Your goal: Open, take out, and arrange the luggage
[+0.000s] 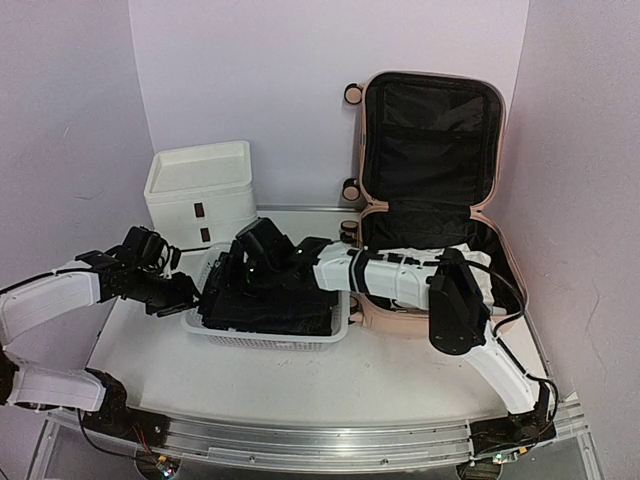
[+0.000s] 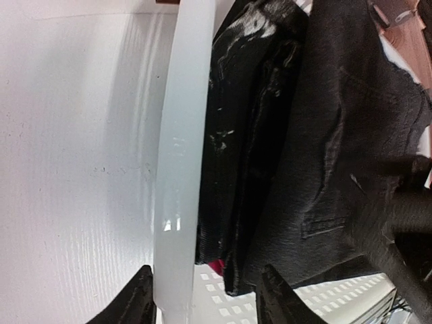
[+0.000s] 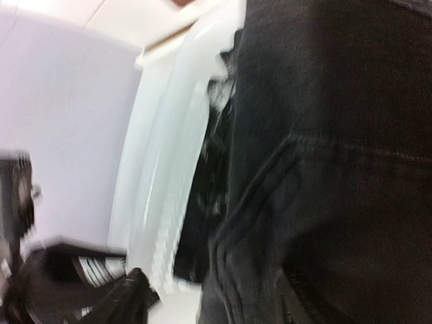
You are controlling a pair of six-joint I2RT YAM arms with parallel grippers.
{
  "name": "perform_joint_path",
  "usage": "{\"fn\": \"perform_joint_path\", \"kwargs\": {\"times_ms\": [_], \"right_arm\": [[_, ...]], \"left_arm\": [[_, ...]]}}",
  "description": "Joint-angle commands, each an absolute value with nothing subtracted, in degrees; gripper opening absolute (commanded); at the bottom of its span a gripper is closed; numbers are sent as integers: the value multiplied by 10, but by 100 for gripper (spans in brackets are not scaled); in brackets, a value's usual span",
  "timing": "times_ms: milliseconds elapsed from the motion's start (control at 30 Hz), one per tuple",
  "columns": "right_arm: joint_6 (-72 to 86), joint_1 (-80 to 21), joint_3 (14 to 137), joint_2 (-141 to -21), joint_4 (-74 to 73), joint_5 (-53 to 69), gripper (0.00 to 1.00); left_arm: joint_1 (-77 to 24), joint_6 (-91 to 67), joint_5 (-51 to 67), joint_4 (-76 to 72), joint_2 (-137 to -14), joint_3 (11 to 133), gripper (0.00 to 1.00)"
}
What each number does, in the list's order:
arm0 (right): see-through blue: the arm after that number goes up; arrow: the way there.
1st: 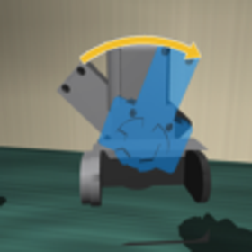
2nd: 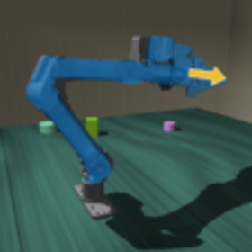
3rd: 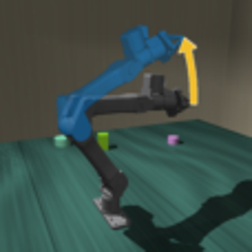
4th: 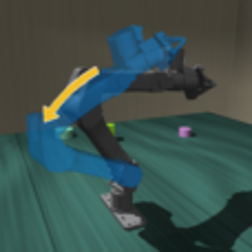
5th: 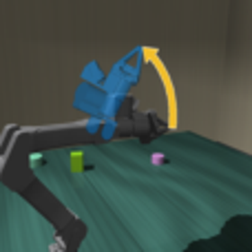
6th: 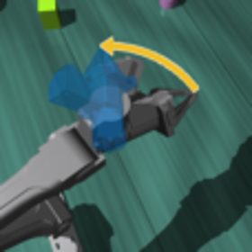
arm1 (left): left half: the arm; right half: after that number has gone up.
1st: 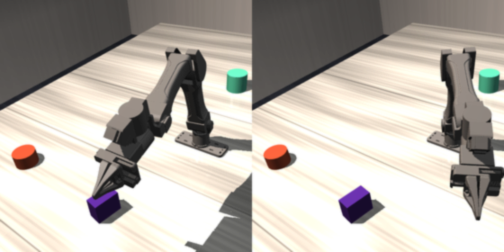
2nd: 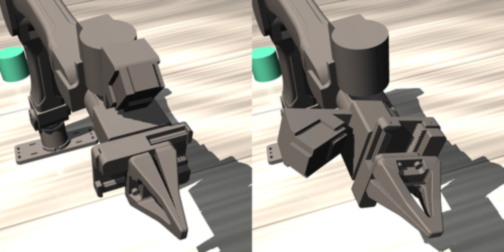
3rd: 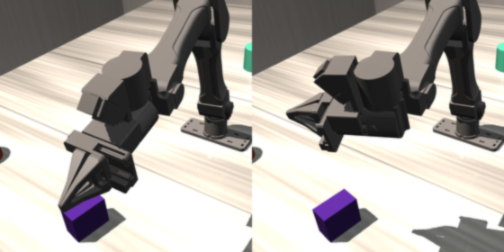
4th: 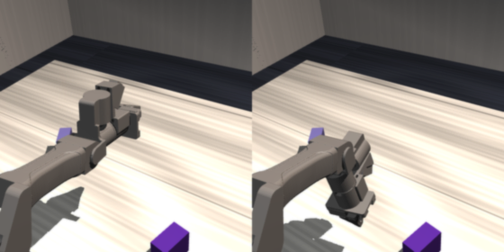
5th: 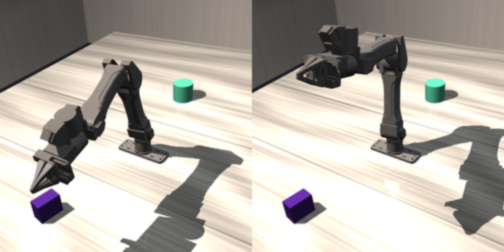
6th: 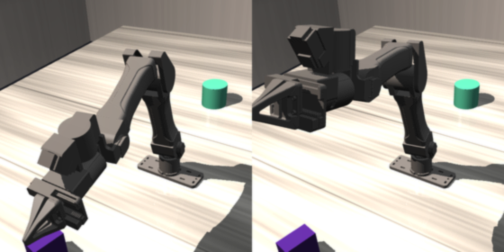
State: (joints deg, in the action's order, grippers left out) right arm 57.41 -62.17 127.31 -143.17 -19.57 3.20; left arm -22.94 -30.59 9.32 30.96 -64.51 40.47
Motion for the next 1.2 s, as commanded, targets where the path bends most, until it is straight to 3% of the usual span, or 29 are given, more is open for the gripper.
{"fn": "perform_joint_path", "kwargs": {"times_ms": [0,167,400,633,833,933,1167], "right_arm": [[412,-611,1231,-1290,-224,118,75],[281,-582,1120,-1174,-297,153,92],[226,-504,905,-1006,-320,118,98],[189,-417,773,-892,-372,38,98],[210,-328,750,-894,-416,48,98],[199,-317,798,-939,-473,-12,98],[190,-303,897,-1056,-533,-82,87]], "left_arm": [[-234,-312,89,285,-589,403,54],[-233,-295,102,286,-541,413,64],[-241,-250,170,253,-525,462,72],[-305,-227,188,210,-613,528,73],[-344,-227,212,197,-742,603,73],[-350,-228,220,180,-770,616,73],[-352,-236,231,180,-791,631,73]]}}
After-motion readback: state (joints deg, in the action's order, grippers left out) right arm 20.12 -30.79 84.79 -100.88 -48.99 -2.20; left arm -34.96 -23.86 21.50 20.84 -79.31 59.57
